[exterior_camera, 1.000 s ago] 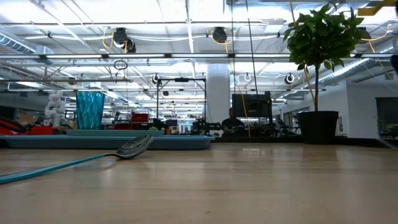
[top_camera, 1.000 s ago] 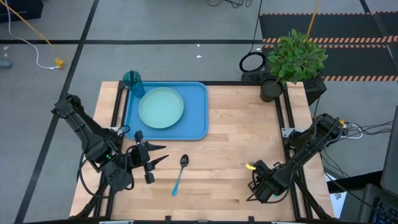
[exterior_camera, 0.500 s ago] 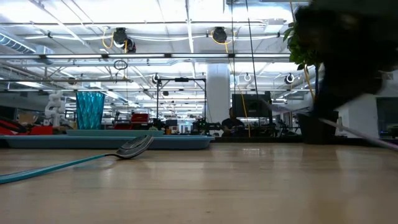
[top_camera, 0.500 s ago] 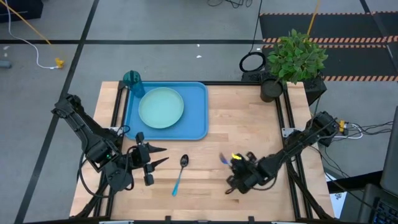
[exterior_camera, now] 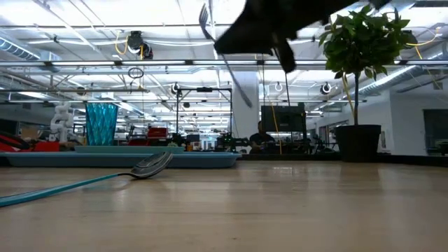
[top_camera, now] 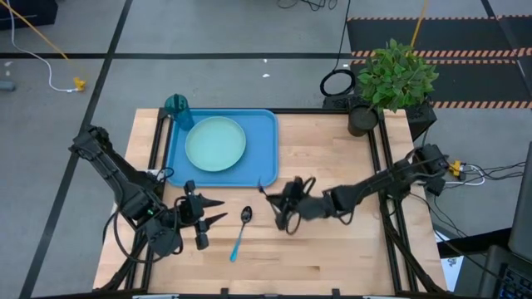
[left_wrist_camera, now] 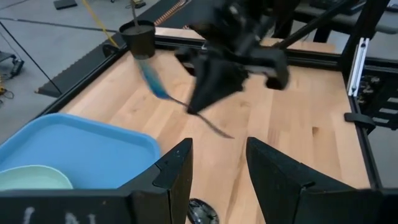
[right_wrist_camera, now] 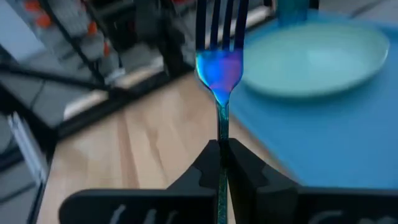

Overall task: Pick and place plate/cup/fork/spoon on tray
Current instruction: Put the fork on the blue tray

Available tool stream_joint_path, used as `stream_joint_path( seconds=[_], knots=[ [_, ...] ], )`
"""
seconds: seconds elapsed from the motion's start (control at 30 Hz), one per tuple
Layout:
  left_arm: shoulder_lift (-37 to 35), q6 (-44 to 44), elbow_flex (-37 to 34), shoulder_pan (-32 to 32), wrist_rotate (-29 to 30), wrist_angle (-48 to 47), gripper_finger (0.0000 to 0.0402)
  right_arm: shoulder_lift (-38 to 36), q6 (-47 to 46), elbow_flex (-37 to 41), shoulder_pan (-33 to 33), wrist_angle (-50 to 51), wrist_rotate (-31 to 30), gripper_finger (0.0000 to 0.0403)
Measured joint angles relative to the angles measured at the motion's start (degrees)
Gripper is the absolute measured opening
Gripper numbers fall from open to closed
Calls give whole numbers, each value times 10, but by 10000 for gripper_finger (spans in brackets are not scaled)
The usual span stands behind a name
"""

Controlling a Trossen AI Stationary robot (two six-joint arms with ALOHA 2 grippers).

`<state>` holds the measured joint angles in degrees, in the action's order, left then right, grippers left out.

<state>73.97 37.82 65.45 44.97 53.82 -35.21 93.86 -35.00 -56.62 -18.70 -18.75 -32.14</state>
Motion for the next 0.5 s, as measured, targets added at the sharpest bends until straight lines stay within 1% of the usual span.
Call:
stream_joint_path(
  seconds=[0.13,0.27,0.33,0.43,0.5],
  knots=[
    [0,-3,-15,0,0,27,152,0,43,0,33,-77,3,0],
    [0,3,-24,0,0,29,152,4,55,0,70,-150,3,0],
    [0,5,-25,0,0,29,152,14,44,0,90,-193,5,0],
    [0,3,-25,0,0,32,152,28,21,0,118,-226,7,0],
    [0,-4,-25,0,0,37,152,34,14,0,138,-228,8,0]
  ],
)
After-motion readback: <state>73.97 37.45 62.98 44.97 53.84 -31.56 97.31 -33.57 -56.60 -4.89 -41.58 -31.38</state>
